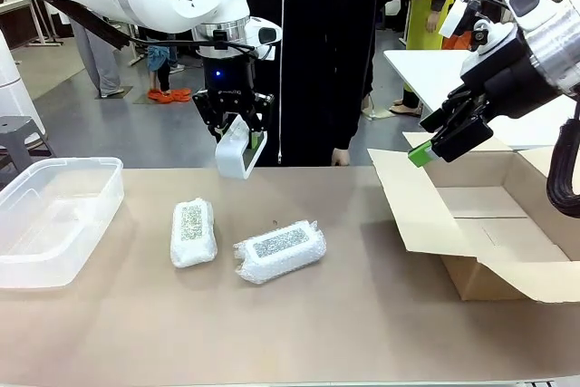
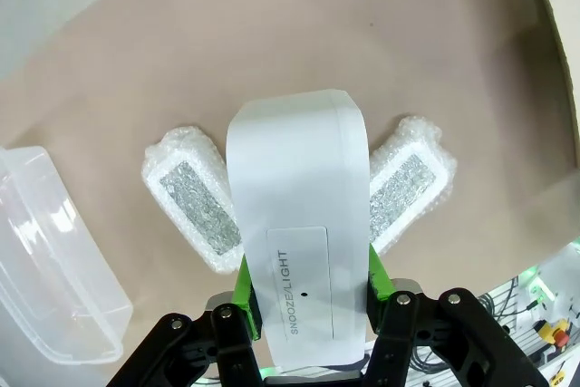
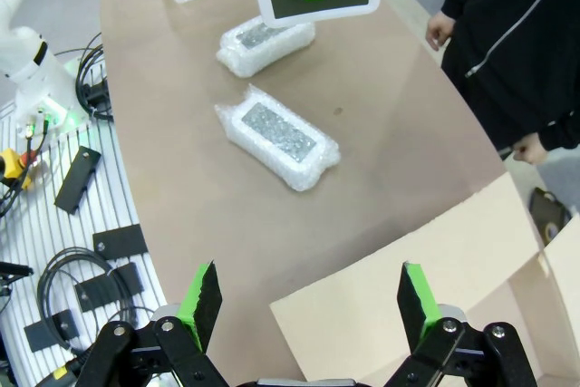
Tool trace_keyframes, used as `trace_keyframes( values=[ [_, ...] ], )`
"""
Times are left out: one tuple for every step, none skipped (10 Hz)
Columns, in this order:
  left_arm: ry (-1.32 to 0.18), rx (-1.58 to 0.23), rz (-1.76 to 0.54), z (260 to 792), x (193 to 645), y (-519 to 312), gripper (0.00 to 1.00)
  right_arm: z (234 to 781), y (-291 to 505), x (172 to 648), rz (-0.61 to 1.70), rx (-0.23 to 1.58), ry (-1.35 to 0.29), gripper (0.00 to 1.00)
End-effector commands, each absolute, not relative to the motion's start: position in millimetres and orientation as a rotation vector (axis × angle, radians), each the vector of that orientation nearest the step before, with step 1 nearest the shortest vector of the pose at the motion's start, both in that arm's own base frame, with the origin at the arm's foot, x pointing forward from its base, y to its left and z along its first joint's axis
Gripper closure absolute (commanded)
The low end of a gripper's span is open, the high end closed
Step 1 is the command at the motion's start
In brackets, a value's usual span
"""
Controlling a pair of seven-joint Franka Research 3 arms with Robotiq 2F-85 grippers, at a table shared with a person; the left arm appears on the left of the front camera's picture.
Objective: Separate and place wrapped and unwrapped clocks.
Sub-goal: Pick up the Digital clock indicated by the person, then if the picked Digital clock is wrapped, place it in the Package Box ; if not, place it in the Organizing box.
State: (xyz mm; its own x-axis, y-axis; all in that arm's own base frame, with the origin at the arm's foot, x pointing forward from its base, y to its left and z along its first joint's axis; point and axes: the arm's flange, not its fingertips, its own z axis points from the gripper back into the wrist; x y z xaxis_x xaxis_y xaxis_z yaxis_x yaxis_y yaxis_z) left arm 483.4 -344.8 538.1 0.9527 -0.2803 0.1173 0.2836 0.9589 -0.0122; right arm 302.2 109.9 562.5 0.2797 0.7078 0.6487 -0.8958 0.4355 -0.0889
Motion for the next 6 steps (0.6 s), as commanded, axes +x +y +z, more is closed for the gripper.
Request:
trace_keyframes(
  values=[
    [-0.13, -0.036, -0.275, 543.8, 485.5, -347.2, 1.0, 561.3, 109.2, 302.9, 1.106, 0.355, -0.682, 0.0],
    [-0.13, -0.036, -0.275, 543.8, 485.5, -347.2, 1.0, 561.3, 109.2, 302.9, 1.106, 0.355, -0.682, 0.0],
    [-0.13, -0.036, -0.275, 543.8, 485.5, -347.2, 1.0, 561.3, 109.2, 302.9, 1.106, 0.355, -0.682, 0.0],
    [-0.13, -0.036, -0.275, 543.8, 485.5, -347.2, 1.0, 561.3, 109.2, 302.9, 1.106, 0.355, -0.682, 0.0],
    [-0.13, -0.036, -0.275, 543.8, 485.5, -347.2, 1.0, 561.3, 109.2, 302.9, 1.106, 0.355, -0.682, 0.0],
    [-0.13, -0.036, -0.275, 543.8, 485.5, -347.2, 1.0, 561.3, 109.2, 302.9, 1.106, 0.355, -0.682, 0.0]
  ],
)
